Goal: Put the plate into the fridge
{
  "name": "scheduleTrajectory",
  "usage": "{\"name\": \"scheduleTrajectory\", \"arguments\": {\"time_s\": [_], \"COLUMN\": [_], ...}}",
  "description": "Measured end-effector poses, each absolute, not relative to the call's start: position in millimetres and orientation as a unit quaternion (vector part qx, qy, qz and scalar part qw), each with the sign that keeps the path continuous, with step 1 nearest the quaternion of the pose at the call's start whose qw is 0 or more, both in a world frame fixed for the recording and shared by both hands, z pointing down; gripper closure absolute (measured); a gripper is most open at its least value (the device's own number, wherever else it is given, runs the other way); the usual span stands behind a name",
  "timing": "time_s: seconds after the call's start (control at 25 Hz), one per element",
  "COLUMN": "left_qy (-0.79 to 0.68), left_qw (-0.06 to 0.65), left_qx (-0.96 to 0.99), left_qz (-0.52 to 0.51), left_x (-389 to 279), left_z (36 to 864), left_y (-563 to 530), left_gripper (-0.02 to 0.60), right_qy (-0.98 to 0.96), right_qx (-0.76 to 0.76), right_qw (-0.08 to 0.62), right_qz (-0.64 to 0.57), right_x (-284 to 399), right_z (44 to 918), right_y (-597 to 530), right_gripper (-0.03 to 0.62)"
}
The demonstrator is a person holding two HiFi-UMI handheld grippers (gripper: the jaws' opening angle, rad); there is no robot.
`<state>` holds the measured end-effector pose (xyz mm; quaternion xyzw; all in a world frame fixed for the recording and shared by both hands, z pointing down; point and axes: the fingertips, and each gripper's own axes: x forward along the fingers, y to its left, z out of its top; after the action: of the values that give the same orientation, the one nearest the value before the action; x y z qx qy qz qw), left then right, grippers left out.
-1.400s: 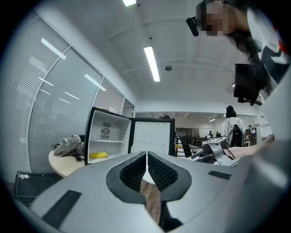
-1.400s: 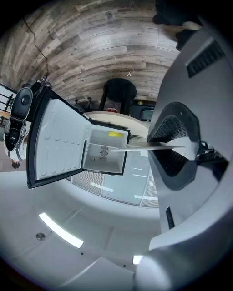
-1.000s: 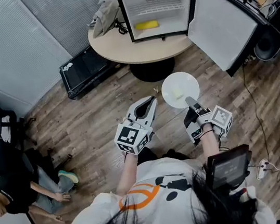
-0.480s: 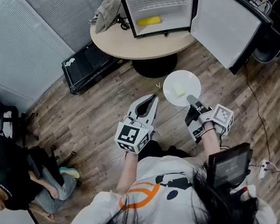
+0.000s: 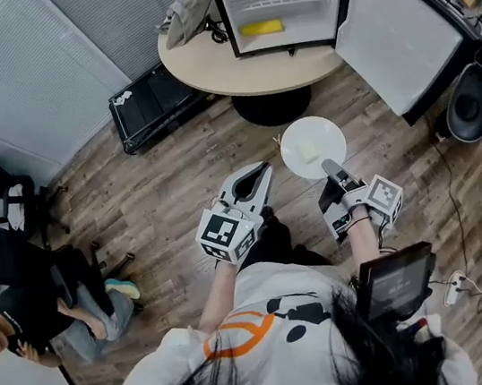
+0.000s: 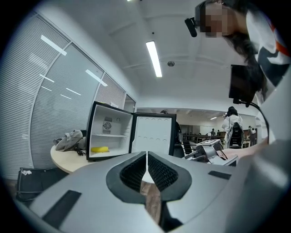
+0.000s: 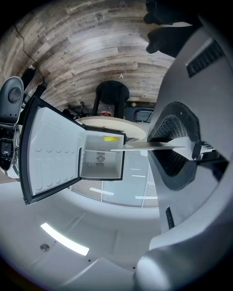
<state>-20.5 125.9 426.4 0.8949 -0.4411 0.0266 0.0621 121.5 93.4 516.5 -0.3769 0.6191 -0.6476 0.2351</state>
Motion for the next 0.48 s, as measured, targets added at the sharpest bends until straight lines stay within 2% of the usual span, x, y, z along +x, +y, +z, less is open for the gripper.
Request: {"name": "scheduleTrajectory", "arguments": {"time_s": [0.48], "left_qy": [-0.425], "left_qw": [0.073], "left_qx": [0.901], "left_qz": [0.054], "left_x": [-34], "left_z": [452], "left_y": [41], "left_gripper": [0.569], "right_qy": [0.603], "right_qx": [-0.384], "right_qw": [0.24], "right_qz": [-0.657], "right_x": [109], "right_z": [529], "right_y": [13], "right_gripper": [0.56]}}
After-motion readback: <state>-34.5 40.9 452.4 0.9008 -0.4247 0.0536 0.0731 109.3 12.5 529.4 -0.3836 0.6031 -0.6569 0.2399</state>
